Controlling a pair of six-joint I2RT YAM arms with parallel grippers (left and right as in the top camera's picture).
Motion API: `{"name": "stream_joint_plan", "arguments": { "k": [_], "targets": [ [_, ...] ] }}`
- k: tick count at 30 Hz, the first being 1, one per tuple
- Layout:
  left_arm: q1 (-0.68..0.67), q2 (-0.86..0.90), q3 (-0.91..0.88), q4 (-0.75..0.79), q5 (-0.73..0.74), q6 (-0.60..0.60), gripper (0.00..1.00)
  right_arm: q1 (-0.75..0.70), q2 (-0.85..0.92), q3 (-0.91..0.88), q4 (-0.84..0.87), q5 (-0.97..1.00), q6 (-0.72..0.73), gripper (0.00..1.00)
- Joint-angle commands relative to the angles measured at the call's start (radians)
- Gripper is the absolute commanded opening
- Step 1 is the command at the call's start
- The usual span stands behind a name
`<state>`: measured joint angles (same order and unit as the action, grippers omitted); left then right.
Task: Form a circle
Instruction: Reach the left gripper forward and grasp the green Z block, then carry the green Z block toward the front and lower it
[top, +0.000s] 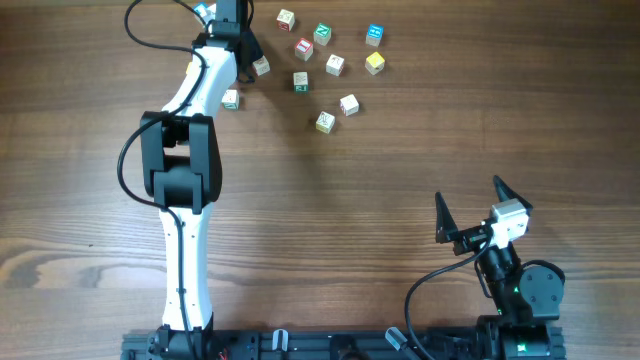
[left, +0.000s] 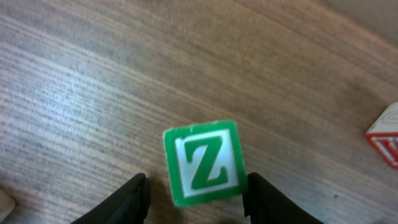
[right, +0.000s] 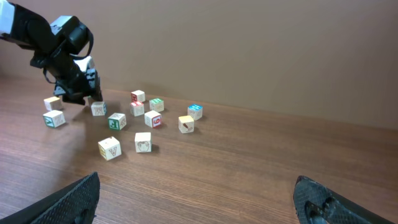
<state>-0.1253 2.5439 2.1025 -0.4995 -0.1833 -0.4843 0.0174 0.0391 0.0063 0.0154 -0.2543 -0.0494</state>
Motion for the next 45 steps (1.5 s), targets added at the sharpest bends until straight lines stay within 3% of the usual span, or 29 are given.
{"name": "stream_joint_plan", "arguments": {
  "k": [1, 3, 6, 8, 12, 17, 22, 26, 31, 33, 36, 40, 45],
  "targets": [
    [-0.001, 0.017, -0.007, 0.027, -0.02, -0.002, 0.44, 0.003, -0.008, -0.001, 0.005, 0.003, 0.003, 1.0],
    [-0.001, 0.016, -0.007, 0.034, -0.021, 0.006, 0.36, 0.003, -0.008, -0.001, 0.005, 0.003, 0.003, 1.0],
    [-0.001, 0.016, -0.007, 0.037, -0.021, 0.009, 0.38, 0.003, -0.008, -0.001, 0.005, 0.003, 0.003, 1.0],
    [-0.001, 0.016, -0.007, 0.042, -0.021, 0.009, 0.17, 0.003, -0.008, -0.001, 0.005, 0.003, 0.003, 1.0],
    [-0.001, -0.025, -0.007, 0.04, -0.02, 0.014, 0.21, 0.003, -0.008, -0.001, 0.005, 0.003, 0.003, 1.0],
    [-0.001, -0.201, -0.007, -0.026, -0.02, 0.062, 0.2, 0.003, -0.008, -0.001, 0.005, 0.003, 0.003, 1.0],
    [-0.002, -0.525, -0.007, -0.312, -0.015, 0.061, 0.17, 0.003, -0.008, -0.001, 0.005, 0.003, 0.003, 1.0],
    [-0.002, -0.766, -0.007, -0.665, 0.053, 0.061, 0.22, 0.003, -0.008, -0.001, 0.005, 0.003, 0.003, 1.0],
    [-0.006, -0.857, -0.009, -1.081, 0.068, 0.019, 0.25, 0.003, -0.008, -0.001, 0.005, 0.003, 0.003, 1.0],
    [-0.025, -0.855, -0.044, -1.137, 0.092, 0.018, 0.25, 0.003, -0.008, -0.001, 0.005, 0.003, 0.004, 1.0],
    [-0.095, -0.855, -0.207, -1.094, 0.097, 0.004, 0.25, 0.003, -0.008, -0.001, 0.005, 0.003, 0.003, 1.0],
    [-0.193, -0.855, -0.498, -0.874, 0.096, -0.019, 0.25, 0.003, -0.008, -0.001, 0.005, 0.003, 0.003, 1.0],
    [-0.265, -0.855, -0.925, -0.368, 0.096, -0.022, 0.24, 0.003, -0.008, -0.001, 0.005, 0.003, 0.004, 1.0]
  ]
}}
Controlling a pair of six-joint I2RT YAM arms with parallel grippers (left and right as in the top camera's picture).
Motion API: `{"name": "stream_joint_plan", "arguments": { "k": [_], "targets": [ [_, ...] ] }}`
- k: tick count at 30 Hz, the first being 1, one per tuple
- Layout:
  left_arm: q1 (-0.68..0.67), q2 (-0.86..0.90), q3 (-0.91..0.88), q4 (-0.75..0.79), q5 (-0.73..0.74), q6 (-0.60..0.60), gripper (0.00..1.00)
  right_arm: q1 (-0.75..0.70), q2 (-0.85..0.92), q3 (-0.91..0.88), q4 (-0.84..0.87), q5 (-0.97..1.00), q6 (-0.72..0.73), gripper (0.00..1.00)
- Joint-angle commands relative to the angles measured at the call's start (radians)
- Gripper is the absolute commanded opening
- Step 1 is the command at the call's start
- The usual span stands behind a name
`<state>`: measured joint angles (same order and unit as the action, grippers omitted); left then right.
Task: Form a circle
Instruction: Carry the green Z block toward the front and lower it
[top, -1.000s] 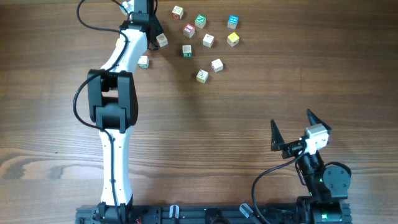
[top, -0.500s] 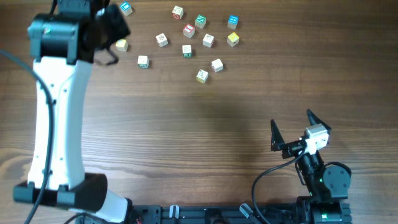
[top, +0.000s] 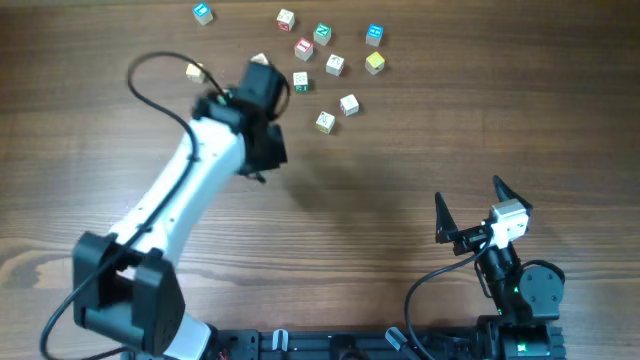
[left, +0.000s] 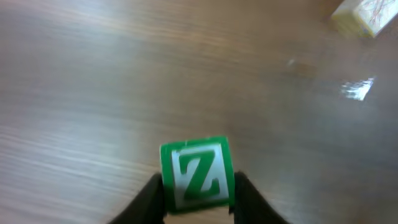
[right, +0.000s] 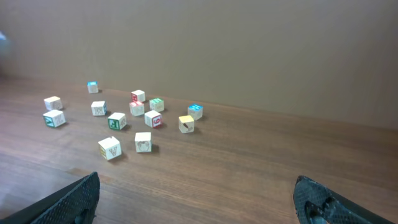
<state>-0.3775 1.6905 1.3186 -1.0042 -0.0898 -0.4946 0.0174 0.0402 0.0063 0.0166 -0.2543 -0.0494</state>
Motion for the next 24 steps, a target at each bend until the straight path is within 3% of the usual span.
{"name": "stream_joint_plan", "arguments": {
  "k": [1, 6, 15, 17, 18, 19, 22, 24],
  "targets": [
    [-0.013, -0.002, -0.202, 0.23, 0.003, -0.011, 0.24, 0.003, -0.009, -0.001, 0.004, 0.003, 0.003, 1.0],
    [-0.013, -0.002, -0.334, 0.464, -0.017, -0.011, 0.24, 0.003, -0.009, -0.001, 0.004, 0.003, 0.003, 1.0],
    [-0.013, 0.085, -0.337, 0.62, -0.024, -0.046, 0.24, 0.003, -0.009, -0.001, 0.004, 0.003, 0.003, 1.0],
    [-0.013, 0.093, -0.337, 0.629, -0.039, -0.045, 0.34, 0.003, -0.009, -0.001, 0.004, 0.003, 0.004, 1.0],
    [-0.013, 0.093, -0.337, 0.635, -0.039, -0.045, 0.52, 0.003, -0.009, -0.001, 0.004, 0.003, 0.003, 1.0],
    [-0.013, 0.093, -0.337, 0.639, -0.039, -0.045, 0.63, 0.003, -0.009, -0.001, 0.004, 0.003, 0.003, 1.0],
    [-0.013, 0.093, -0.337, 0.653, -0.087, -0.037, 0.65, 0.003, -0.009, -0.001, 0.004, 0.003, 0.003, 1.0],
    [-0.013, 0.093, -0.337, 0.657, -0.102, -0.037, 0.58, 0.003, -0.009, -0.001, 0.004, 0.003, 0.003, 1.0]
  ]
}}
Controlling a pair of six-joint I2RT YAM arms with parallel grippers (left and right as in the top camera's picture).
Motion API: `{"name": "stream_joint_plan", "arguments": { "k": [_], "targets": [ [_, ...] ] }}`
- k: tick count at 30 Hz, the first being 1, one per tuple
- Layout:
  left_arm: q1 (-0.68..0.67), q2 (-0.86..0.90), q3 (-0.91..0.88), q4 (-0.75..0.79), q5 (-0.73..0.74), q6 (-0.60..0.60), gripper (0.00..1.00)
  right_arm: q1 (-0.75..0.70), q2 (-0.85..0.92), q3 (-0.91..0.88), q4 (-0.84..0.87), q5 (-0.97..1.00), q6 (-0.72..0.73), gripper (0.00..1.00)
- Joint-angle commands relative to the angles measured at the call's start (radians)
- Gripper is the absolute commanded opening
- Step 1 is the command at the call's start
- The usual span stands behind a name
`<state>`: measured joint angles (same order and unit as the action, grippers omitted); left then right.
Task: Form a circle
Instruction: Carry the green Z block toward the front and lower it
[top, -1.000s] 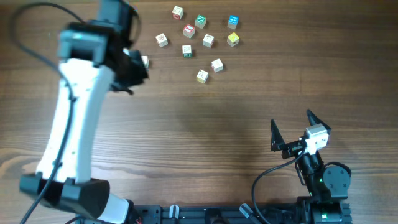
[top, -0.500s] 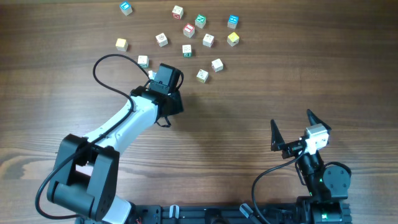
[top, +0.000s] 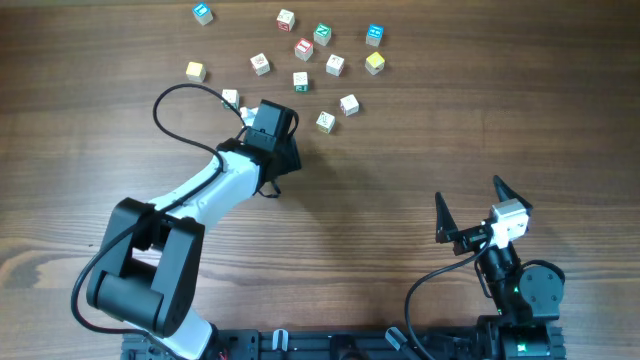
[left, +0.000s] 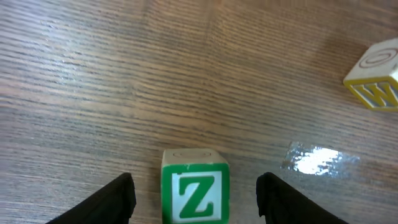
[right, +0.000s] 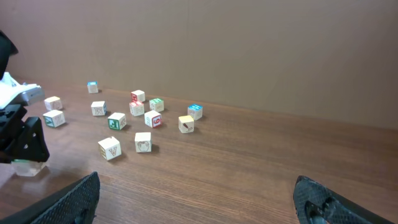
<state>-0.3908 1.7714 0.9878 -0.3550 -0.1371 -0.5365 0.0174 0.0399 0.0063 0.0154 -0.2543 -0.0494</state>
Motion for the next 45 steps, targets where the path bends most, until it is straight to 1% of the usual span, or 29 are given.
{"name": "stream_joint_plan", "arguments": {
  "k": [1, 2, 3, 5, 6, 10, 16, 17, 21, 25, 26, 27, 29, 31, 35, 38, 42, 45],
  "targets": [
    [0.001, 0.012, -0.006, 0.008, -0.055, 0.004, 0.51, 0.003, -0.009, -0.001, 0.005, 0.003, 0.003, 1.0],
    [0.001, 0.012, -0.006, 0.007, -0.055, 0.004, 0.41, 0.003, -0.009, -0.001, 0.005, 0.003, 0.003, 1.0],
    [0.001, 0.012, -0.006, 0.008, -0.055, 0.004, 0.38, 0.003, -0.009, -0.001, 0.005, 0.003, 0.004, 1.0],
    [0.001, 0.012, -0.006, 0.008, -0.055, 0.004, 0.35, 0.003, -0.009, -0.001, 0.005, 0.003, 0.003, 1.0],
    [0.001, 0.012, -0.006, 0.008, -0.055, 0.003, 0.31, 0.003, -0.009, -0.001, 0.005, 0.003, 0.003, 1.0],
    [0.001, 0.012, -0.006, 0.029, -0.055, -0.006, 0.29, 0.003, -0.009, -0.001, 0.005, 0.003, 0.004, 1.0],
    [0.003, 0.012, -0.006, 0.049, -0.078, -0.16, 0.3, 0.003, -0.009, -0.001, 0.005, 0.003, 0.003, 1.0],
    [0.003, 0.012, -0.006, 0.049, -0.087, -0.176, 0.31, 0.003, -0.009, -0.001, 0.005, 0.003, 0.003, 1.0],
    [0.003, 0.012, -0.006, 0.052, -0.09, -0.179, 0.37, 0.003, -0.009, -0.001, 0.005, 0.003, 0.004, 1.0],
    [0.003, 0.012, -0.006, 0.052, -0.093, -0.179, 0.37, 0.003, -0.009, -0.001, 0.005, 0.003, 0.003, 1.0],
    [0.003, 0.012, -0.006, 0.052, -0.093, -0.179, 0.38, 0.003, -0.009, -0.001, 0.005, 0.003, 0.003, 1.0],
    [0.003, 0.012, -0.006, 0.052, -0.093, -0.179, 0.45, 0.003, -0.009, -0.001, 0.005, 0.003, 0.003, 1.0],
    [0.003, 0.012, -0.006, 0.051, -0.093, -0.179, 0.47, 0.003, -0.009, -0.001, 0.005, 0.003, 0.003, 1.0],
    [0.003, 0.012, -0.006, 0.034, -0.092, -0.179, 0.41, 0.003, -0.009, -0.001, 0.005, 0.003, 0.003, 1.0],
    [0.001, 0.028, -0.006, 0.02, -0.092, -0.179, 0.41, 0.003, -0.009, -0.001, 0.005, 0.003, 0.003, 1.0],
    [0.001, 0.03, -0.006, 0.042, -0.093, -0.179, 0.35, 0.003, -0.009, -0.001, 0.005, 0.003, 0.004, 1.0],
    [0.001, 0.03, -0.006, 0.072, -0.093, -0.179, 0.34, 0.003, -0.009, -0.001, 0.005, 0.003, 0.004, 1.0],
    [0.003, 0.03, -0.006, 0.077, -0.108, -0.179, 0.34, 0.003, -0.009, -0.001, 0.005, 0.003, 0.004, 1.0]
  ]
}}
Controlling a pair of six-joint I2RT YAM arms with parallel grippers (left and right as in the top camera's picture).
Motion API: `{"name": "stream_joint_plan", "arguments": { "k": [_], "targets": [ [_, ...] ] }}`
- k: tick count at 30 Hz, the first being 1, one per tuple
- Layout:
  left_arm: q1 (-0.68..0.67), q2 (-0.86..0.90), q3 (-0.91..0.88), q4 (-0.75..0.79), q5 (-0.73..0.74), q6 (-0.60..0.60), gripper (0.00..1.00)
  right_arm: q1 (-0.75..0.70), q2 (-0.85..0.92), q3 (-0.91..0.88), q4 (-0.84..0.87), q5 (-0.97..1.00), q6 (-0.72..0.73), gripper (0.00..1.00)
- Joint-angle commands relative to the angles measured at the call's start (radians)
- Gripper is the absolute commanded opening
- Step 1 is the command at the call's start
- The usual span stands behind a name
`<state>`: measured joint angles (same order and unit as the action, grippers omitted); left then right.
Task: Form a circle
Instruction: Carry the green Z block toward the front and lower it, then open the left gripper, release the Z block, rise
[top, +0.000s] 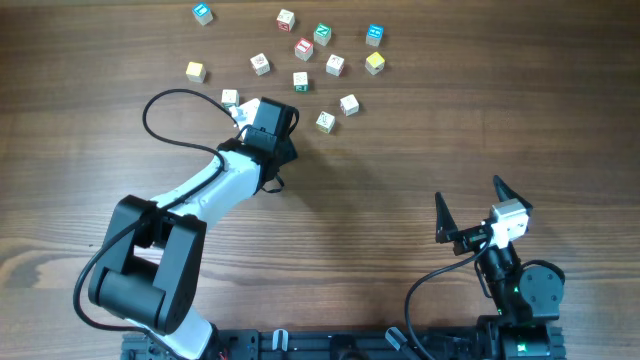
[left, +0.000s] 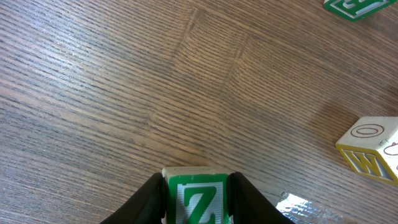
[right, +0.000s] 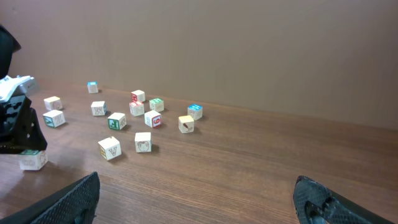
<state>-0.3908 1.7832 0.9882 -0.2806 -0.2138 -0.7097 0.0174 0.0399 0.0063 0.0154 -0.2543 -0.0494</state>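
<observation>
A green-and-white Z block (left: 198, 199) sits between the fingers of my left gripper (left: 198, 204), which is shut on it; both fingers press its sides. From overhead the left gripper (top: 272, 152) is just below and left of the block cluster and hides the Z block. The right wrist view shows that block (right: 32, 160) low under the left gripper, at or just above the wood. Several lettered blocks lie scattered at the far side, among them a yellow W block (left: 372, 148). My right gripper (top: 469, 192) stands open and empty at the near right.
The loose blocks spread along the far table: a blue one (top: 203, 13) at the far left, a yellow one (top: 374, 63) at the right, a white one (top: 325, 121) nearest the left gripper. The left arm's cable (top: 165, 110) loops beside it.
My left gripper, open around the Z block on the table 1.5 s ago, is now shut on it and sits slightly farther back. The right arm has not moved.
The left gripper stood at the far left of the cluster with the Z block between its fingers. Then it was shut on the block nearer the table's middle. Then it was open with the block resting below the cluster. Now it grips the block again.
</observation>
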Motion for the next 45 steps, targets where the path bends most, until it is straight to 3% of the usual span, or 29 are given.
{"name": "stream_joint_plan", "arguments": {
  "k": [1, 3, 5, 7, 9, 12, 22, 25, 28, 32, 35, 36, 39, 45],
  "targets": [
    [0.003, 0.018, -0.006, -0.001, -0.031, -0.005, 0.41, 0.003, -0.009, -0.001, 0.005, 0.003, 0.003, 1.0],
    [0.003, 0.018, -0.006, -0.016, -0.031, -0.005, 0.54, 0.003, -0.009, -0.001, 0.005, 0.003, 0.003, 1.0],
    [0.003, 0.018, -0.006, -0.03, -0.03, -0.005, 0.57, 0.003, -0.009, -0.001, 0.005, 0.003, 0.004, 1.0],
    [0.003, 0.018, -0.006, -0.031, -0.023, -0.005, 0.54, 0.003, -0.009, -0.001, 0.005, 0.003, 0.003, 1.0],
    [0.002, 0.018, -0.006, -0.031, -0.019, -0.005, 0.42, 0.003, -0.009, -0.001, 0.005, 0.003, 0.003, 1.0],
    [0.002, 0.018, -0.006, -0.027, -0.02, -0.005, 0.33, 0.003, -0.009, -0.001, 0.005, 0.003, 0.003, 1.0],
    [0.003, 0.018, -0.006, 0.004, -0.073, -0.005, 0.33, 0.003, -0.009, -0.001, 0.005, 0.003, 0.003, 1.0],
    [0.003, 0.018, -0.006, 0.013, -0.072, -0.005, 0.38, 0.003, -0.009, -0.001, 0.005, 0.003, 0.003, 1.0],
    [0.003, 0.018, -0.006, -0.001, -0.072, -0.005, 0.68, 0.003, -0.009, -0.001, 0.005, 0.003, 0.003, 1.0],
    [0.011, 0.002, 0.023, 0.0, -0.072, 0.058, 0.68, 0.003, -0.009, -0.001, 0.005, 0.003, 0.003, 1.0],
    [0.043, -0.037, 0.174, -0.098, -0.066, 0.136, 0.6, 0.003, -0.009, -0.001, 0.005, 0.003, 0.003, 1.0],
    [0.064, -0.041, 0.314, -0.201, -0.044, 0.172, 0.61, 0.003, -0.009, -0.001, 0.005, 0.003, 0.004, 1.0],
    [0.08, -0.04, 0.491, -0.282, 0.021, 0.247, 0.66, 0.003, -0.009, -0.001, 0.005, 0.003, 0.003, 1.0],
    [0.065, 0.002, 0.53, -0.29, 0.15, 0.346, 0.77, 0.003, -0.009, -0.001, 0.005, 0.003, 0.003, 1.0]
  ]
}}
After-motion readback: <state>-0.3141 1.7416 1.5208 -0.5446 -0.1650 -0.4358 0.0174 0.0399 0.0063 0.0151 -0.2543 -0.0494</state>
